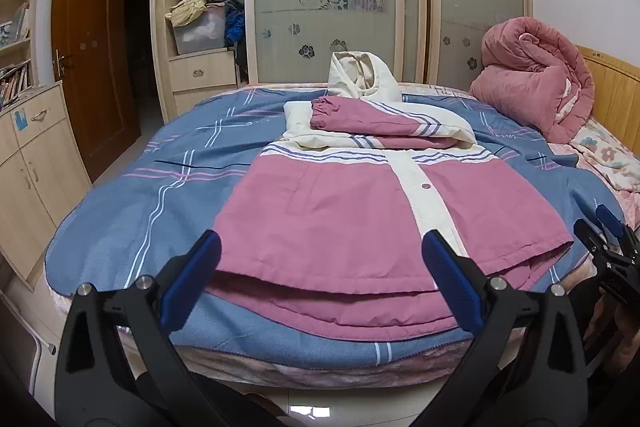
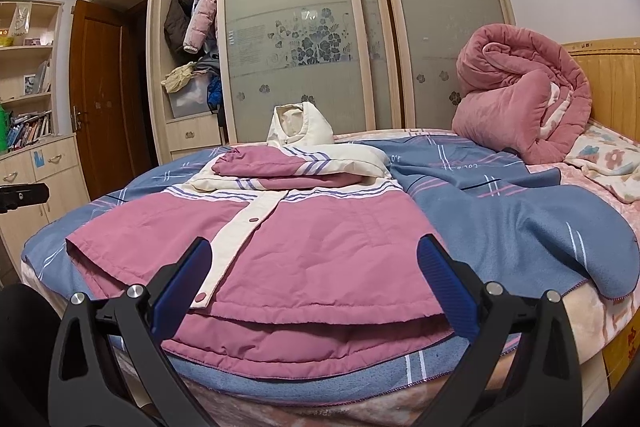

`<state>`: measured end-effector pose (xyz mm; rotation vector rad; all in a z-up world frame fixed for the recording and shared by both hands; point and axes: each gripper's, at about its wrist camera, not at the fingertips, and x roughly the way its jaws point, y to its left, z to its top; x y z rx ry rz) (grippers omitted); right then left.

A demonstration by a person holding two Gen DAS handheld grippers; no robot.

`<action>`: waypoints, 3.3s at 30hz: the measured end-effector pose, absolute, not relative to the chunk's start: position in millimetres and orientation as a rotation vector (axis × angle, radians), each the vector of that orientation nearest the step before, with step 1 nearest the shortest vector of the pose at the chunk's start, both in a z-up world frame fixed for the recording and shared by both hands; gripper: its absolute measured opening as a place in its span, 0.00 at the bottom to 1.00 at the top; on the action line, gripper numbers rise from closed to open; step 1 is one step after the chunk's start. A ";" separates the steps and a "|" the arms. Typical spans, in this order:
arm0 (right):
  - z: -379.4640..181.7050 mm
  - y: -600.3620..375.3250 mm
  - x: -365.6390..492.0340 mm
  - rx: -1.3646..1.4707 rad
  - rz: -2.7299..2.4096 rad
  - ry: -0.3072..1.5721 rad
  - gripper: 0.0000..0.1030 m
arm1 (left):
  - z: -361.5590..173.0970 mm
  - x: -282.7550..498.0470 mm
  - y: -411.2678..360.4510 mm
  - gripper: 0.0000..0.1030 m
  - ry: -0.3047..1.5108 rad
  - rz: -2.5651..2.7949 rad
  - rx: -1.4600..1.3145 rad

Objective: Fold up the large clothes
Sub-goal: 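Reach the right tool to the cream hood and grasp its tip, then fold the held hood down over the folded sleeves and release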

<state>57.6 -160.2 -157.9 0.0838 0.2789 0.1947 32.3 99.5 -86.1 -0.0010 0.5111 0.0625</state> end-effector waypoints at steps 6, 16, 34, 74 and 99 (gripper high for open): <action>-150.3 -158.7 66.7 0.082 0.199 0.318 0.99 | -85.6 54.1 97.4 0.98 0.522 0.041 0.015; -69.0 -150.5 132.4 0.029 0.191 0.400 0.99 | -54.6 131.3 83.0 0.98 0.455 -0.046 0.093; -24.3 -46.3 500.0 -0.059 0.202 0.643 0.99 | -121.9 327.0 121.1 0.98 0.599 0.011 -0.043; -115.4 -129.1 580.1 -0.012 0.070 0.643 0.02 | -127.2 323.2 124.1 0.98 0.627 -0.079 -0.110; -99.0 -161.0 302.8 0.394 0.243 0.186 0.98 | -145.7 324.0 168.4 0.98 0.645 -0.381 -0.723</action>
